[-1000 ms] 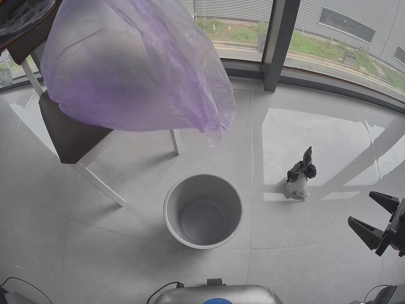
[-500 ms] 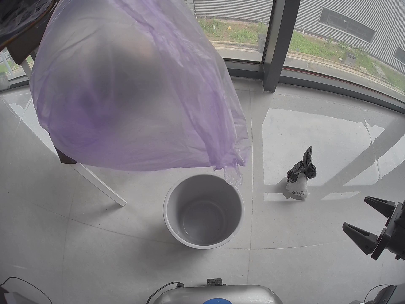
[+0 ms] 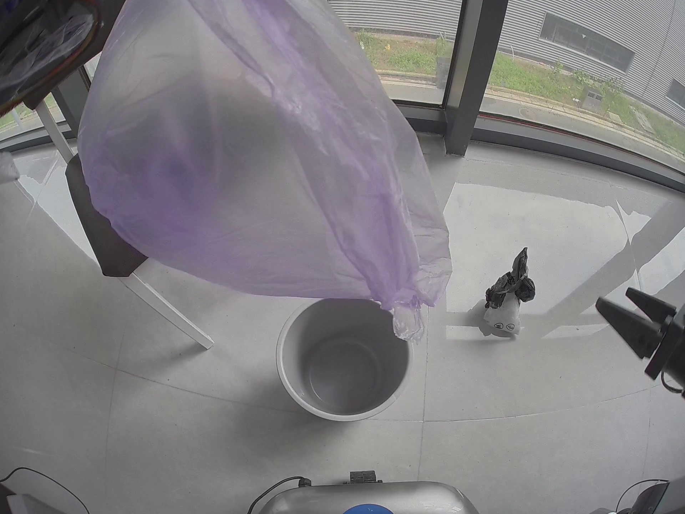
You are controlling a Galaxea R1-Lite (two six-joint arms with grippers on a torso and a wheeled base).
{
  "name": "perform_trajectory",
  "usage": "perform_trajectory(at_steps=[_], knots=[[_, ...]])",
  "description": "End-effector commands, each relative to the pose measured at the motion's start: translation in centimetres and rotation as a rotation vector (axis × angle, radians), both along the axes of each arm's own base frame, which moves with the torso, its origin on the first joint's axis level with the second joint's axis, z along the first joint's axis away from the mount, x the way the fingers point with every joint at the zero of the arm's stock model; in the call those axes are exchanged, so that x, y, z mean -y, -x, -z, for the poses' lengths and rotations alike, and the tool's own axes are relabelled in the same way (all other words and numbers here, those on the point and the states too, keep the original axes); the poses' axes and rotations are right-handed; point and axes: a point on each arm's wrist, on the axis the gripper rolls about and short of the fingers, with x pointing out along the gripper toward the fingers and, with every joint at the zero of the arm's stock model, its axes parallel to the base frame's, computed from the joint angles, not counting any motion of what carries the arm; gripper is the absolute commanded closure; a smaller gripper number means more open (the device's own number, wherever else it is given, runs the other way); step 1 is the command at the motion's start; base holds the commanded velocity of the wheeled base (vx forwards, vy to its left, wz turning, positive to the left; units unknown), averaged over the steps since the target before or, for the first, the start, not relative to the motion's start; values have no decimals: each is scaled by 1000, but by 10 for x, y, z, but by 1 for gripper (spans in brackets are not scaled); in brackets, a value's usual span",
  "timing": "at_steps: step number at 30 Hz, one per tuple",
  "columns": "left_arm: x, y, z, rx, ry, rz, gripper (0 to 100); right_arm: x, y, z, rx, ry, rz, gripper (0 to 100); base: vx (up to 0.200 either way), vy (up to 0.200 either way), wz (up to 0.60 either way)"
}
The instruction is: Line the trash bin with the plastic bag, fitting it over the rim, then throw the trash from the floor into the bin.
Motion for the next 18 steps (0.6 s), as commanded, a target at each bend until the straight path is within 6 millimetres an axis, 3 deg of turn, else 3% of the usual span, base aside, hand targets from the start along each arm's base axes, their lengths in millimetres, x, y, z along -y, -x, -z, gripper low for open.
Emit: perform_trajectory(at_steps=[1,10,18], knots=[[2,1,6,7,-13,7,100,-23,-21,-22,-44,-104,-11,0,0,0,0],[-1,3,10,33,-8,1,100,-60,-39,2,-205,-58,-100,0,0,0,0],[-1,3,13,48,8,4,100,-77,-54,16,-262,-15,-81,0,0,0,0]])
